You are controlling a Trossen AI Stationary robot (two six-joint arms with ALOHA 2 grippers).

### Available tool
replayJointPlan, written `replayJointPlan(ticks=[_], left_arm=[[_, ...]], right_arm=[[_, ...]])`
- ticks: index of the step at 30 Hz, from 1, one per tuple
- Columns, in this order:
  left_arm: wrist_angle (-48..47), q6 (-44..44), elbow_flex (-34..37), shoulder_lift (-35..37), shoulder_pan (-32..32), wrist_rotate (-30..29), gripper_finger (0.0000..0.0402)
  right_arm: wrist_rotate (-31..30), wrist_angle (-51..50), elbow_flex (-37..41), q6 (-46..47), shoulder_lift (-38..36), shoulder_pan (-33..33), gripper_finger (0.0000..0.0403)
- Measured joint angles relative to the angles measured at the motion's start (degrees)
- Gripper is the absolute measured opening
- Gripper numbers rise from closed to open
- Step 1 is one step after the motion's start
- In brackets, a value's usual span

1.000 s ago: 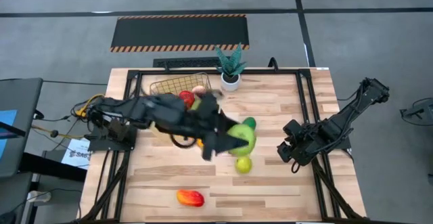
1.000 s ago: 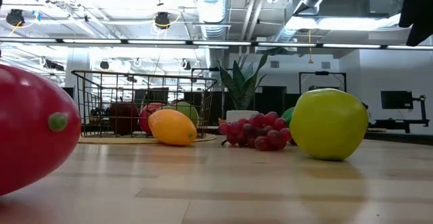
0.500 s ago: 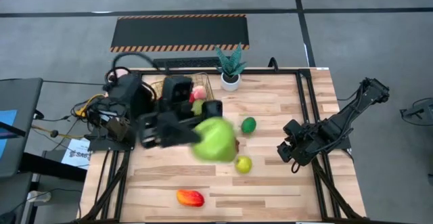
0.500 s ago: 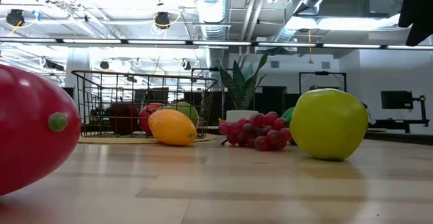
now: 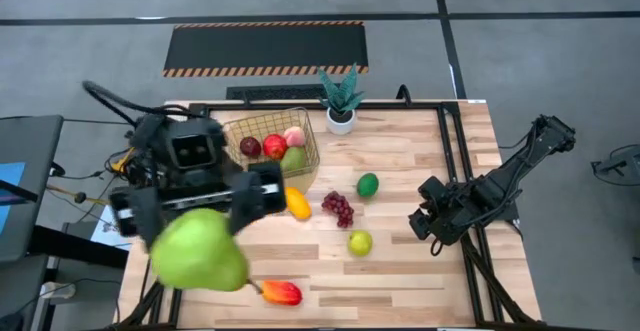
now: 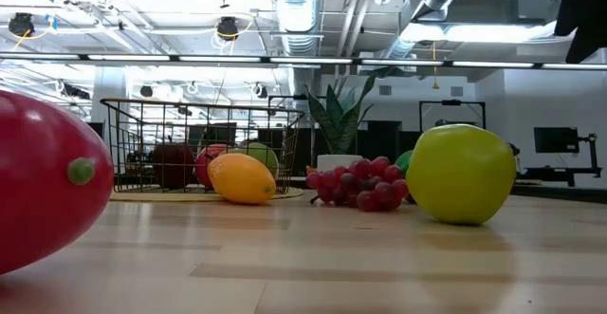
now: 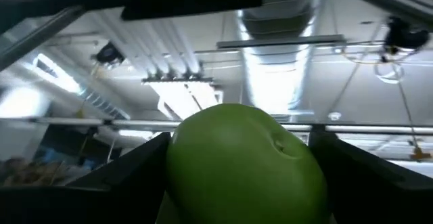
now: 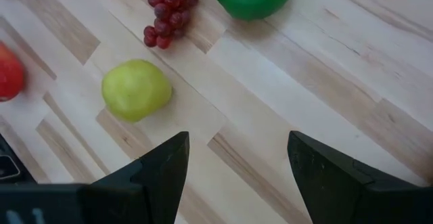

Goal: Build produce basket
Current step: Put the green pear into the wire basket

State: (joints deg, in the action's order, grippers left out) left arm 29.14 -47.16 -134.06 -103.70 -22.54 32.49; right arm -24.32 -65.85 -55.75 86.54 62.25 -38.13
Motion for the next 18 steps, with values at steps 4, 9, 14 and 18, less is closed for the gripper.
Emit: replayJointPlan(ticks=[4,9,14,18], left_arm=[[6.5,10.77,0.0,0.0,-0.7,0.15,0.0305],[20.73,19.13,-0.02,-0.02,-0.67,-2.58,0.0307],[32.4,19.25,-0.04,0.0,-1.49,-3.12,0.0311],[33.63,19.27,-0.06,0.0,-2.58,0.74,0.0311]], right_arm=[[-0.95,0.31,0.0,0.0,0.01,0.0,0.0273],[-1.24,0.33,0.0,0.0,0.01,0.0,0.0273],[-1.24,0.33,0.0,0.0,0.01,0.0,0.0273],[-1.24,0.31,0.0,-0.01,0.0,0.0,0.0273]])
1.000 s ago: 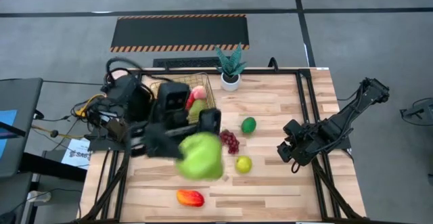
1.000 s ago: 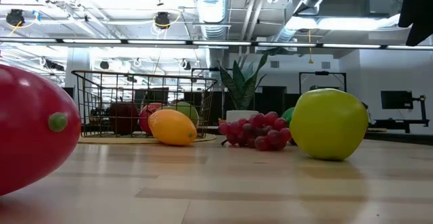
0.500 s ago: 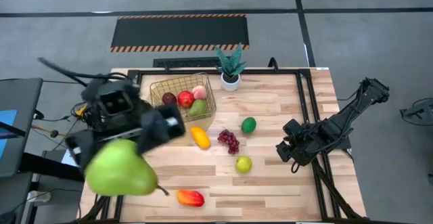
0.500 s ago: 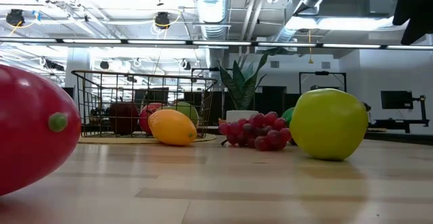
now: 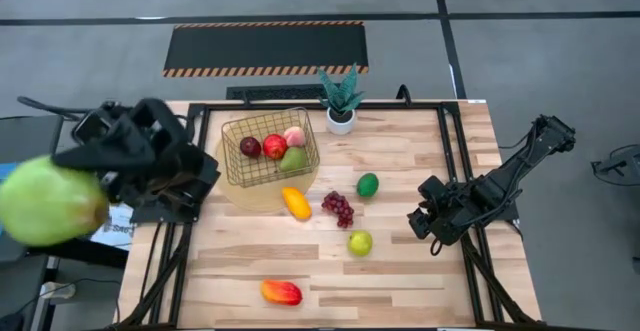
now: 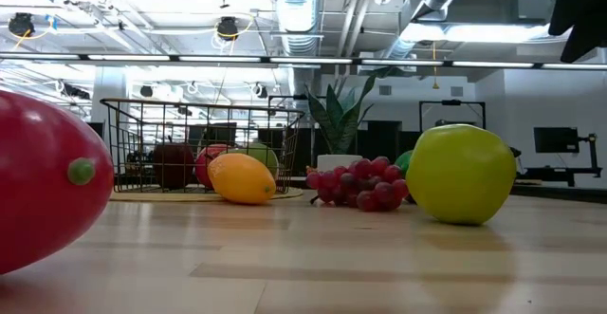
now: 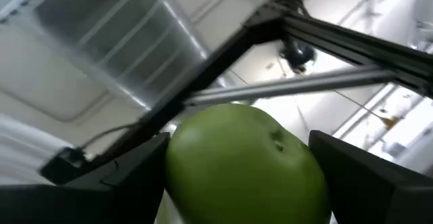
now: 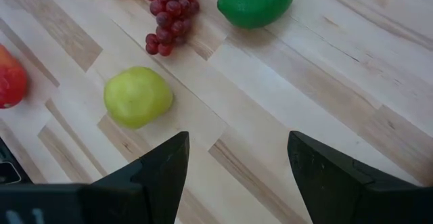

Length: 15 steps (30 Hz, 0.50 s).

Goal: Build produce basket
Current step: Put the green pear into the wire basket

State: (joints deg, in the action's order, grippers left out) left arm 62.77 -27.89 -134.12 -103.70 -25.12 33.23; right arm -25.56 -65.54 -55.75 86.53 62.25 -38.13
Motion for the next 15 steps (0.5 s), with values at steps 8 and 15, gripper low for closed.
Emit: replayJointPlan(ticks=[8,15], left_arm=[[-0.76,4.5,0.02,-0.02,-1.62,4.12,0.0311],[-16.27,-0.96,0.02,0.0,-0.82,6.0,0.0311]], right_arm=[[0.0,-0.18,0.0,-0.05,0.01,0.0,0.0273],[0.0,-0.2,0.0,-0.18,0.01,0.0,0.0273]])
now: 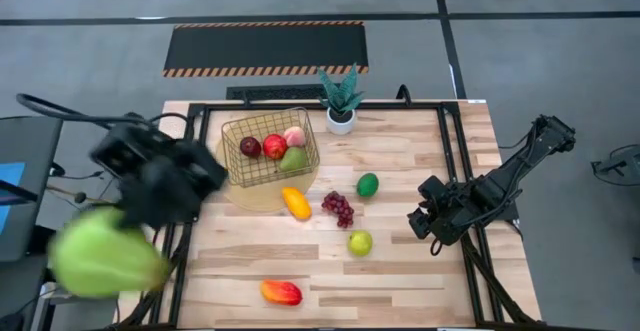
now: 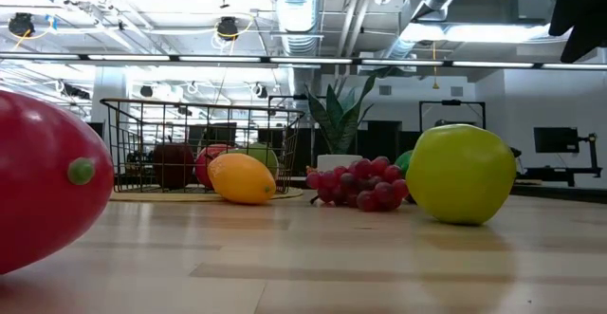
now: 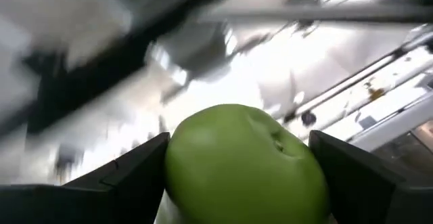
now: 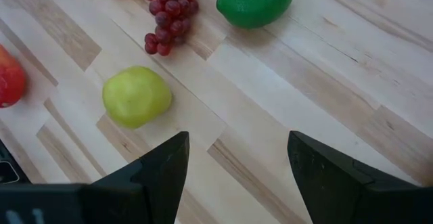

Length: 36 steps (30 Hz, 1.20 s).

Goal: Build produce basket
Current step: Put the green pear into the wire basket

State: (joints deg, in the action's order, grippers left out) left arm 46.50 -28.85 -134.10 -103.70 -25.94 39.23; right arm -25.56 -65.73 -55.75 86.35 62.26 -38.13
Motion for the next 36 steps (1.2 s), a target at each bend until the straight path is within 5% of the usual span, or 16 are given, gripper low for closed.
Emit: replayJointPlan(ticks=[8,22,36], left_arm=[[-35.78,1.48,0.02,-0.08,0.18,-1.2,0.0311],[-92.84,10.83,0.02,-0.07,0.19,-24.07,0.0311],[-120.09,25.65,0.02,-0.07,-0.1,-55.05,0.0311]], right_arm=[[0.03,0.0,0.0,-1.31,-0.02,0.0,0.0273],[0.15,0.0,0.0,-1.36,0.0,0.0,0.0273],[0.2,0.0,0.0,-1.34,0.0,0.0,0.0273]])
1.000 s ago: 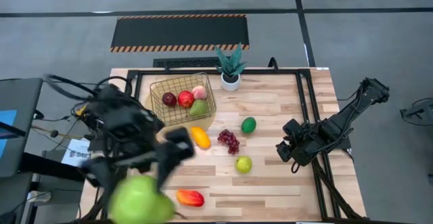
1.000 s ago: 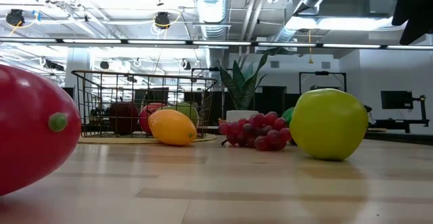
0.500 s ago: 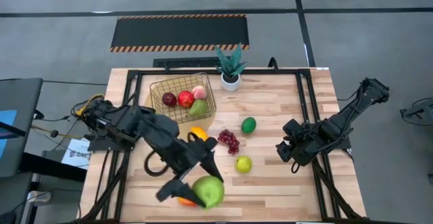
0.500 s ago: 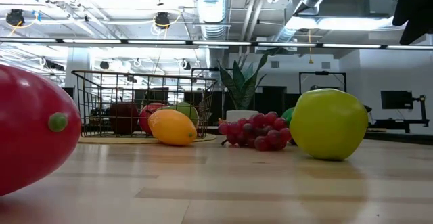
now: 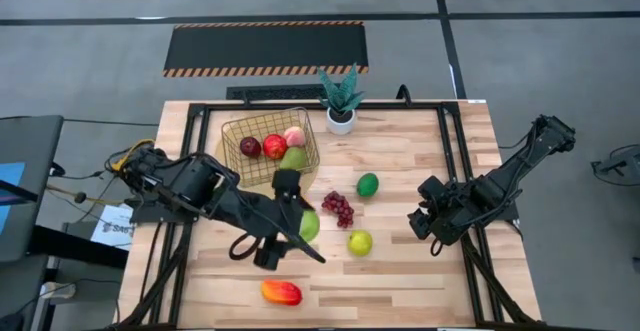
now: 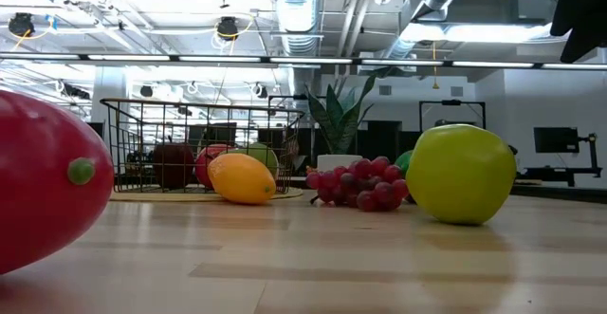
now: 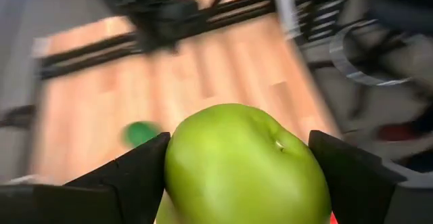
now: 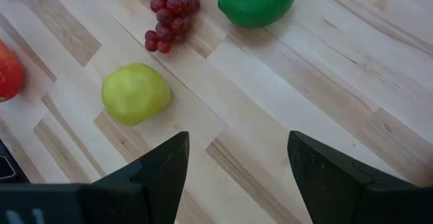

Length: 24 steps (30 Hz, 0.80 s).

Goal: Build produce basket
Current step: Put the green pear into the wire basket

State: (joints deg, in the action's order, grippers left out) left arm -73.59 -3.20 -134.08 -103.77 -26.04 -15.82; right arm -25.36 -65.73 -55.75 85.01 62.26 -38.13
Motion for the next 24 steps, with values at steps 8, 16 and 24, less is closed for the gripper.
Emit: replayJointPlan(ticks=[8,16,24], left_arm=[[-3.21,9.99,0.0,0.02,0.0,-18.94,0.0311],[-8.09,14.47,0.0,-0.34,1.31,-26.87,0.0311],[-16.05,2.42,0.0,-0.48,5.04,-25.32,0.0311]], right_arm=[[0.0,0.0,0.0,0.02,-0.02,0.0,0.0273],[0.21,0.28,0.0,0.05,-0.02,0.0,0.0273],[3.1,0.8,0.02,1.23,-0.02,0.02,0.0273]])
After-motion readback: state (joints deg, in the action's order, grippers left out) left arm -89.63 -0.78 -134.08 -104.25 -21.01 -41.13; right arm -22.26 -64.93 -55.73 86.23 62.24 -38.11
